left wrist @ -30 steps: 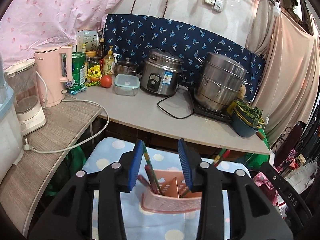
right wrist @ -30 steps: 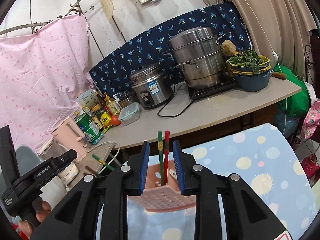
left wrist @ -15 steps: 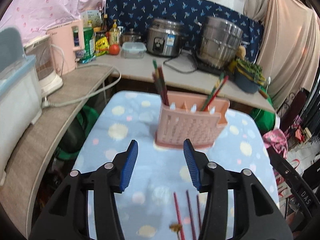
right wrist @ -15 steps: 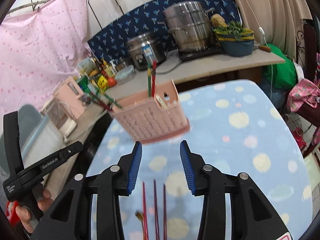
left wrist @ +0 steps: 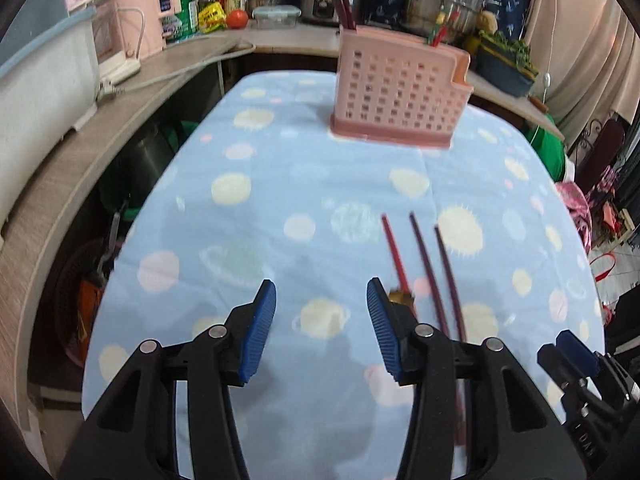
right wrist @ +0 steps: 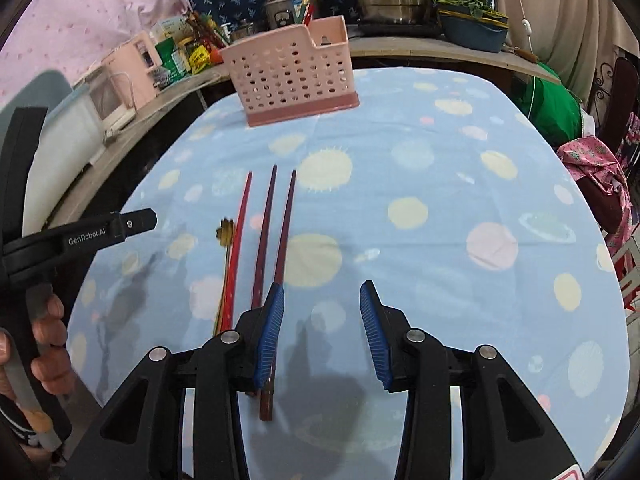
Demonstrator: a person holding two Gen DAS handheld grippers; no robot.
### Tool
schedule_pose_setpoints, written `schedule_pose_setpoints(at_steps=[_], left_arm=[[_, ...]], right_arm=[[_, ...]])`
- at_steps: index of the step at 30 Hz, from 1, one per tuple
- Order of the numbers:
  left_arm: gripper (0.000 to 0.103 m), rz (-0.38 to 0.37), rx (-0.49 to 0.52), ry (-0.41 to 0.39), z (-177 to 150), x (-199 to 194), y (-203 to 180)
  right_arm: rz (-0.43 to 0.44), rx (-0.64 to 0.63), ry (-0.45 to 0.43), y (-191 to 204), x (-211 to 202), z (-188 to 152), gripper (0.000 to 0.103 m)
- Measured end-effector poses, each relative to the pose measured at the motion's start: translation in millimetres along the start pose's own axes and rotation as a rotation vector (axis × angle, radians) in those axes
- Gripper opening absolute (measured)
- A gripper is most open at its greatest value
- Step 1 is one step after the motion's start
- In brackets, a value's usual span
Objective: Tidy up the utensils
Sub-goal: 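Move the left tool to the gold flower spoon while the right tool approaches a dark-red chopstick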
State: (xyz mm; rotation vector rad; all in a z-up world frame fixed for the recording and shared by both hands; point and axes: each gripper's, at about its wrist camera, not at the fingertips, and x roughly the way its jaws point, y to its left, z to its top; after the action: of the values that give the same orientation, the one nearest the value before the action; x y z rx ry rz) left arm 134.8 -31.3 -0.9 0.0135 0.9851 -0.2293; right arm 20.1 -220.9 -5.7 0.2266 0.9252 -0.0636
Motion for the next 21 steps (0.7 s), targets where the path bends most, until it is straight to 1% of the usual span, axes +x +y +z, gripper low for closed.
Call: schedule_pose_setpoints(at_steps=[4, 10, 21], left_arm=[[0.045, 0.011, 0.000, 0.025, -21, 5, 1], [0.045, 0.011, -0.012, 0.054, -40, 7, 5], [0.047, 0.015, -0.004, 0.077, -51, 10, 6]], right_arm=[[0.010, -0.013, 0.039, 5, 7, -17, 0.039], [0.019, -0.045, 0.057, 16, 12, -25, 0.038], [0.013, -0.063, 0.078, 20, 21, -31, 0.035]])
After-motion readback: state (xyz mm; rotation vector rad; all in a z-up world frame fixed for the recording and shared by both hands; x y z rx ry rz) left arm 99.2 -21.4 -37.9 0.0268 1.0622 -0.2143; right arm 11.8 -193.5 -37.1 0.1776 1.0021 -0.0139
